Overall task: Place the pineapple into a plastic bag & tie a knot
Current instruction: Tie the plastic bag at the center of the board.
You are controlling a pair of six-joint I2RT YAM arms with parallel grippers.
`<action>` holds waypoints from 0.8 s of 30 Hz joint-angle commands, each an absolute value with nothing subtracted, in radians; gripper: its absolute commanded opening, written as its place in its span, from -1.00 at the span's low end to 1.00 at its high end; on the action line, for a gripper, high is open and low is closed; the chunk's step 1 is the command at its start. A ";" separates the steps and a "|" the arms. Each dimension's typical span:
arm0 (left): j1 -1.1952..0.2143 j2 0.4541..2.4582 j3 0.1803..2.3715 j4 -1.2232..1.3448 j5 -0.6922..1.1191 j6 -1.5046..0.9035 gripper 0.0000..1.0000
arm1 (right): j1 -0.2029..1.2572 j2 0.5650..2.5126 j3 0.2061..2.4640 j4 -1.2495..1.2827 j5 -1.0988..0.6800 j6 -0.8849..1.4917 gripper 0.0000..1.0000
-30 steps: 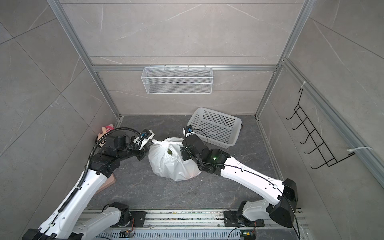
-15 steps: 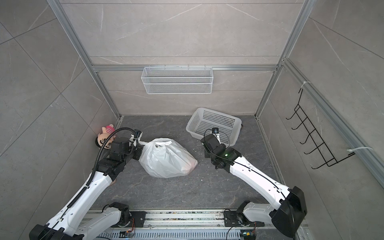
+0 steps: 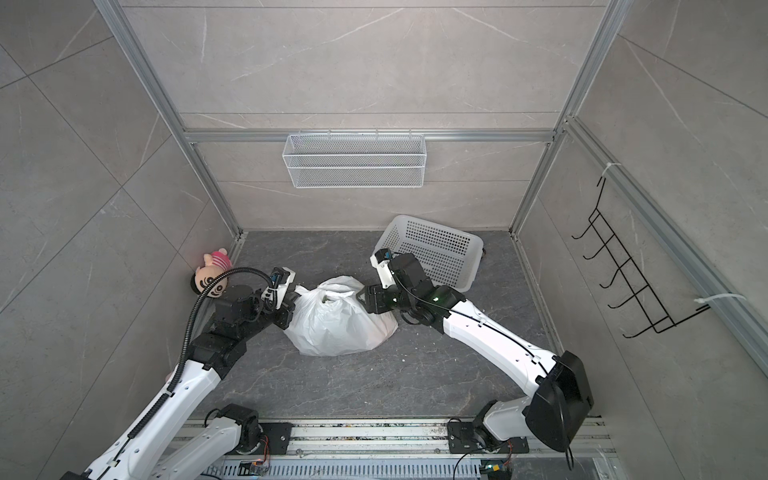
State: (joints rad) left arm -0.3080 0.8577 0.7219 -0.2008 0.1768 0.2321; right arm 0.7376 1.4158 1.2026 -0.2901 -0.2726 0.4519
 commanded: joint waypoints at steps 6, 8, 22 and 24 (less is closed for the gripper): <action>-0.310 0.859 0.752 -0.153 0.233 0.249 -1.00 | 0.775 1.544 1.338 -0.317 -0.224 0.580 0.38; -0.311 0.857 0.751 -0.155 0.241 0.250 -1.00 | 0.775 1.565 1.351 -0.326 -0.194 0.593 0.39; -0.310 0.859 0.752 -0.146 0.204 0.241 -1.00 | 0.774 1.643 1.422 -0.310 -0.318 0.675 -0.57; -0.309 0.857 0.752 -0.144 0.184 0.238 -1.00 | 0.775 1.620 1.406 -0.324 -0.294 0.677 -0.88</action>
